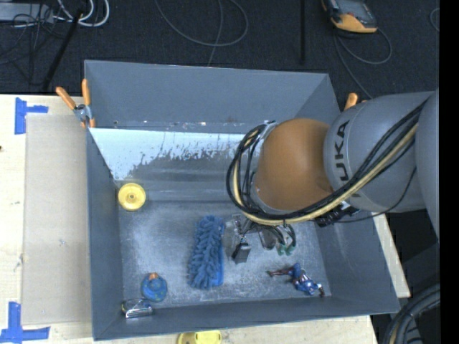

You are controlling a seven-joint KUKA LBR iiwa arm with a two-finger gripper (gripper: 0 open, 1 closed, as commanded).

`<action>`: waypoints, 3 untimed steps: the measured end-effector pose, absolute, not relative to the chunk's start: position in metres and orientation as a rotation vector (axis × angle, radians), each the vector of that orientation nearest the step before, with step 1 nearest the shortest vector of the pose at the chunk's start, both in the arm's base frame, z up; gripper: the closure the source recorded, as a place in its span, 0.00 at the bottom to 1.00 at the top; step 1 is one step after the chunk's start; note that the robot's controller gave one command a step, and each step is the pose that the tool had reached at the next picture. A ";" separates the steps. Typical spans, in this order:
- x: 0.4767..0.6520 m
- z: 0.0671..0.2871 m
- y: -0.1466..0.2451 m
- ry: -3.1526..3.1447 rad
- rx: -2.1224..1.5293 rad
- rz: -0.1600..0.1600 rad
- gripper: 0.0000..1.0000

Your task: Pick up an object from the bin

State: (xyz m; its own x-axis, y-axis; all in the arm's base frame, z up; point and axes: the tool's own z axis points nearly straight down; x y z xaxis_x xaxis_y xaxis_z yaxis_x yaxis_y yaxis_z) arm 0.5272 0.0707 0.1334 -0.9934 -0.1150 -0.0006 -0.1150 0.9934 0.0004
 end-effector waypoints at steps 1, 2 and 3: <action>0.527 0.133 0.071 3.136 -0.179 0.001 0.00; 0.527 0.133 0.071 3.136 -0.178 0.001 0.00; 0.528 0.108 0.094 3.125 -0.261 -0.002 0.00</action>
Offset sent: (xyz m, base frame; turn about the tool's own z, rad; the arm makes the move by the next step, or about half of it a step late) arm 0.0000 0.0000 0.0000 0.0000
